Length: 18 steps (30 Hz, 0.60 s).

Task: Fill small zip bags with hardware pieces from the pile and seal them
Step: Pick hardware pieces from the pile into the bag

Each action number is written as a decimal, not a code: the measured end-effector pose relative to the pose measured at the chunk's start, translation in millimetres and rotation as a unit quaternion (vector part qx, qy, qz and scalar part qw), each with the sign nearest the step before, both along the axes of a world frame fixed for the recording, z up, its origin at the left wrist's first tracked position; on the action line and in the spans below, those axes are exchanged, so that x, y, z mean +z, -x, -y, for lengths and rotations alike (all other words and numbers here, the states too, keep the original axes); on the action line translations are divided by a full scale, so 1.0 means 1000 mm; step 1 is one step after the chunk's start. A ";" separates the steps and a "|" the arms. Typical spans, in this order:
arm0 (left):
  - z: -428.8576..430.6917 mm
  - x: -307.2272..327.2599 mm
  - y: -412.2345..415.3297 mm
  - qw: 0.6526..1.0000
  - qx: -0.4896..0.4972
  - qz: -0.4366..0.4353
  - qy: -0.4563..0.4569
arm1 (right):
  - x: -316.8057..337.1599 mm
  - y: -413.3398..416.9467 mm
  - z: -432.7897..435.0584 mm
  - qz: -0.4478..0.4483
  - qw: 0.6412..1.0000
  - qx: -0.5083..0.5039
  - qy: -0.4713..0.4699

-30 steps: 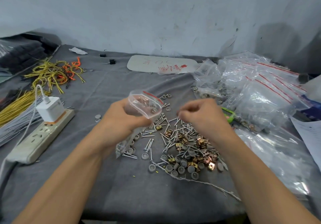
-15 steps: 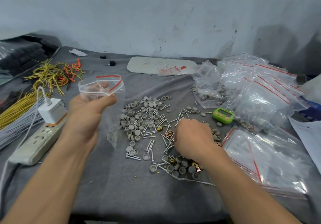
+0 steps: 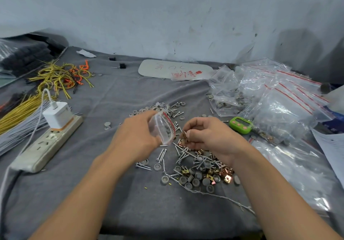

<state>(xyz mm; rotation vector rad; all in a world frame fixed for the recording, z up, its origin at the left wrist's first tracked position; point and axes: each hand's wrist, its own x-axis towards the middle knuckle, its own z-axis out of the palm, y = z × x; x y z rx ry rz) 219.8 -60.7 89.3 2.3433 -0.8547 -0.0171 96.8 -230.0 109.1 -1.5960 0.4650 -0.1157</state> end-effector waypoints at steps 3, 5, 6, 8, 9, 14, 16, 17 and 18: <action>0.002 -0.003 0.000 0.999 -0.029 0.004 -0.046 | 0.000 -0.001 0.002 0.027 0.998 -0.002 -0.055; 0.001 -0.004 -0.001 0.998 -0.034 0.005 -0.051 | -0.001 -0.002 0.004 0.017 1.000 -0.003 -0.026; 0.001 -0.004 -0.002 0.998 -0.032 0.006 -0.047 | -0.002 -0.003 0.005 0.012 1.000 -0.003 -0.006; 0.000 -0.004 -0.002 0.999 -0.028 0.010 -0.044 | -0.003 -0.003 0.006 0.009 1.000 -0.004 0.016; 0.000 -0.005 -0.002 0.998 -0.026 0.013 -0.047 | -0.003 -0.003 0.006 0.011 1.000 -0.006 0.016; 0.002 -0.006 -0.002 0.998 -0.019 0.022 -0.055 | -0.002 -0.002 0.005 0.055 0.997 -0.010 -0.048; 0.002 -0.006 -0.002 0.998 -0.018 0.025 -0.054 | -0.001 -0.003 0.003 0.078 0.996 -0.012 -0.048; 0.002 -0.006 -0.001 0.998 -0.018 0.026 -0.054 | -0.001 -0.003 0.002 0.088 0.995 -0.011 -0.041; 0.002 -0.005 -0.001 0.998 -0.018 0.026 -0.056 | -0.001 -0.003 0.000 0.098 0.995 -0.010 -0.034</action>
